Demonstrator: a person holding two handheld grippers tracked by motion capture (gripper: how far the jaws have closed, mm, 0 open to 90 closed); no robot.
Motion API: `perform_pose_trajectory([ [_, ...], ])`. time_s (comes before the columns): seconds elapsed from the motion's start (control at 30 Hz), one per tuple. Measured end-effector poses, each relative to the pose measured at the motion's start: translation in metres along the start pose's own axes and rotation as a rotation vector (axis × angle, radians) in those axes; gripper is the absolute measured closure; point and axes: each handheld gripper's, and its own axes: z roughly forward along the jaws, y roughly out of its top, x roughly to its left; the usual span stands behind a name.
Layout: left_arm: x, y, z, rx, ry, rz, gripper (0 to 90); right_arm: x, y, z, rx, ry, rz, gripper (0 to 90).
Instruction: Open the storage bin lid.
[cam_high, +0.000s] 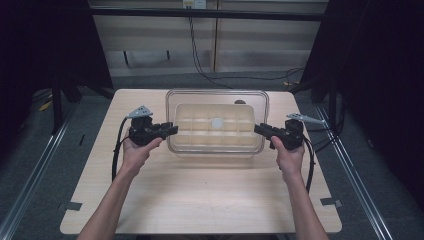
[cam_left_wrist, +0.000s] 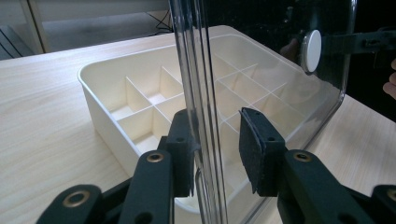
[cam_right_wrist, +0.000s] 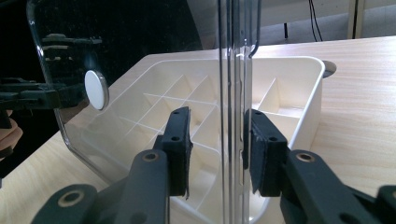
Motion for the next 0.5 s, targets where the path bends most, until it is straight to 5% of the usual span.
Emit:
perform_pose_trajectory([
  [0.5, -0.016, -0.002, -0.018, -0.011, -0.008, -0.004, 66.7, 0.016, -0.005, -0.017, 0.016, 0.005, -0.013, 64.3],
])
